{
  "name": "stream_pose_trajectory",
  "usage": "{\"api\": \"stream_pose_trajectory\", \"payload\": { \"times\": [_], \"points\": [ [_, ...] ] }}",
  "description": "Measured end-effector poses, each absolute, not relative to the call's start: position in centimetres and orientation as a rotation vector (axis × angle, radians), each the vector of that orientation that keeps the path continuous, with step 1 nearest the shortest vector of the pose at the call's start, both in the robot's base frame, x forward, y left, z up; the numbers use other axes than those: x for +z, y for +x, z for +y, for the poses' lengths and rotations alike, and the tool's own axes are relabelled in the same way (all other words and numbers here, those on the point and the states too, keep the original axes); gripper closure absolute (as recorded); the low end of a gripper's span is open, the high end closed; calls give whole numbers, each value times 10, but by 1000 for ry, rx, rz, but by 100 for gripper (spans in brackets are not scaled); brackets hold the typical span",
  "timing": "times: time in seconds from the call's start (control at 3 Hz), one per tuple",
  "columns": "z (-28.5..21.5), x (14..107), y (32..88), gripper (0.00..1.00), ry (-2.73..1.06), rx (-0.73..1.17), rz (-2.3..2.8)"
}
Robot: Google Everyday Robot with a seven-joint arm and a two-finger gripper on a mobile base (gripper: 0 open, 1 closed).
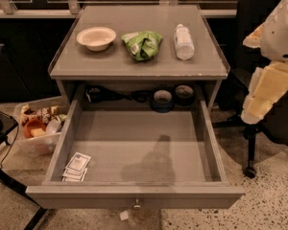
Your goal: Place blue plastic bottle into top drawer
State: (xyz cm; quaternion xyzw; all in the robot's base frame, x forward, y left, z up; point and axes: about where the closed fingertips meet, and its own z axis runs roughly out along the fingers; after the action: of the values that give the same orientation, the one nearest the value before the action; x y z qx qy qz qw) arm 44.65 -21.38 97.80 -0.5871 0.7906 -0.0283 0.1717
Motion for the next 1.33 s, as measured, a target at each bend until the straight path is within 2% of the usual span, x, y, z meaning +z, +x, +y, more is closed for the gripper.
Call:
{"api": "stream_pose_trajectory", "payload": {
  "times": [0.67,1.0,1.33],
  "points": [
    [-173,976,549,0,-1301,102,2272],
    [-165,970,601,0,-990,273,2281],
    [-163,967,647,0,-745,363,2274]
  ]
}}
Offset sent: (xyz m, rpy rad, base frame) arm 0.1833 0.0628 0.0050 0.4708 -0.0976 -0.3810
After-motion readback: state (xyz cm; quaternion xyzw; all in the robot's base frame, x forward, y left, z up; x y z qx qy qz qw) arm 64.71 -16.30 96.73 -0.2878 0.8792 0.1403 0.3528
